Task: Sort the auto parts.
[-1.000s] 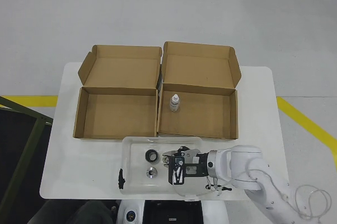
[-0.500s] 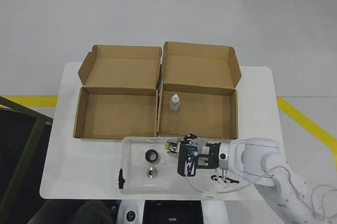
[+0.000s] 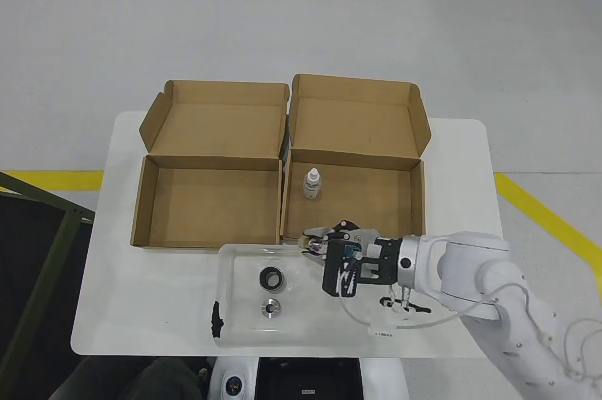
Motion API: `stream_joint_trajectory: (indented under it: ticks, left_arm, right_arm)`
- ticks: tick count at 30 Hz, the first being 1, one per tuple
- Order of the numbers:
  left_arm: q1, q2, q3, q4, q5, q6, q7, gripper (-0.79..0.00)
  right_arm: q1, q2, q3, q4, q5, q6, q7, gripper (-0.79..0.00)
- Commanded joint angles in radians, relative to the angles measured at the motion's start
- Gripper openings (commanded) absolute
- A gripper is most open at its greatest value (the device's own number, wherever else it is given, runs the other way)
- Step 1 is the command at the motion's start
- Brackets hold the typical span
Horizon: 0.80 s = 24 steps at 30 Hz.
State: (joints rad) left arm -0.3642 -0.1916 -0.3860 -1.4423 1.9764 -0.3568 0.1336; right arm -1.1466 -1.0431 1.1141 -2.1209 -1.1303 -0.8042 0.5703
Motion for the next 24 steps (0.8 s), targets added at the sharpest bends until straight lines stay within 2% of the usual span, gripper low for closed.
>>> stream_joint_trajectory:
  ticks: [1, 9, 17, 24]
  left_arm:
    - [0.0, 0.0, 0.0, 0.0, 0.0, 0.0, 0.0, 0.0]
    - [0.0, 0.0, 0.0, 0.0, 0.0, 0.0, 0.0, 0.0]
    - [0.0, 0.0, 0.0, 0.0, 0.0, 0.0, 0.0, 0.0]
    - [0.0, 0.0, 0.0, 0.0, 0.0, 0.0, 0.0, 0.0]
  right_arm:
    - [0.012, -0.001, 0.002, 0.013, 0.006, 0.008, -0.002, -0.785]
    - [0.07, -0.002, 0.007, 0.103, 0.045, 0.023, 0.02, -0.785]
    - [0.166, -0.015, -0.051, 0.248, 0.08, 0.035, 0.054, -0.785]
    - [0.239, -0.029, -0.109, 0.351, 0.051, 0.072, 0.074, -0.785]
